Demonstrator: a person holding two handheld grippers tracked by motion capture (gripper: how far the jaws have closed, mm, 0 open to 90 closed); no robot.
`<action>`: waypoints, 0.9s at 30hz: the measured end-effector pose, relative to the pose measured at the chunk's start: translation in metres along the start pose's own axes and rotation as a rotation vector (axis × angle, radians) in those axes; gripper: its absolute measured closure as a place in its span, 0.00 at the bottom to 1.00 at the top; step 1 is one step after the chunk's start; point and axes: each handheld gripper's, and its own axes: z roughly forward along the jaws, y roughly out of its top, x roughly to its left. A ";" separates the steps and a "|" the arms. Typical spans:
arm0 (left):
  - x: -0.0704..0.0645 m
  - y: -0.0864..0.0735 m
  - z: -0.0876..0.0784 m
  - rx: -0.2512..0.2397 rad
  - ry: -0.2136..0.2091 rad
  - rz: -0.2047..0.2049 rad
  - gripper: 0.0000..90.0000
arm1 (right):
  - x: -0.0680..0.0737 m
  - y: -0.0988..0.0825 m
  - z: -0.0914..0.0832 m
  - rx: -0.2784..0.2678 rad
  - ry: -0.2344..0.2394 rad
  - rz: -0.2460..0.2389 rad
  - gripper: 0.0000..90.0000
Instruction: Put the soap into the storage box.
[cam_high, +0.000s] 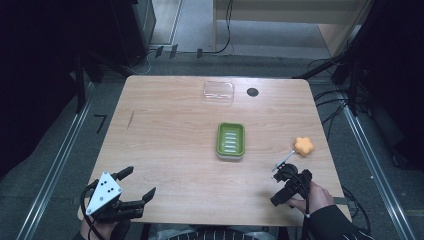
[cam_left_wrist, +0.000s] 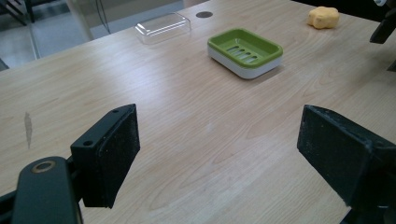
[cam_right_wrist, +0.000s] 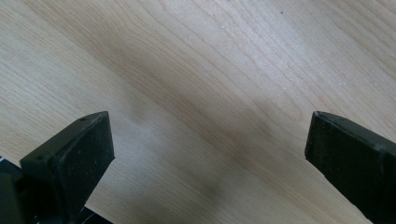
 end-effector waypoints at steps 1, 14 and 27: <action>0.000 0.000 0.000 0.000 -0.001 0.001 0.15 | 0.000 -0.001 0.000 0.000 0.001 0.003 0.01; 0.000 0.001 0.002 0.005 -0.005 0.000 0.15 | -0.005 0.000 -0.002 -0.028 -0.025 0.024 0.01; 0.001 0.000 0.001 -0.013 -0.005 -0.020 0.15 | -0.015 -0.002 -0.004 -0.054 -0.038 0.050 0.01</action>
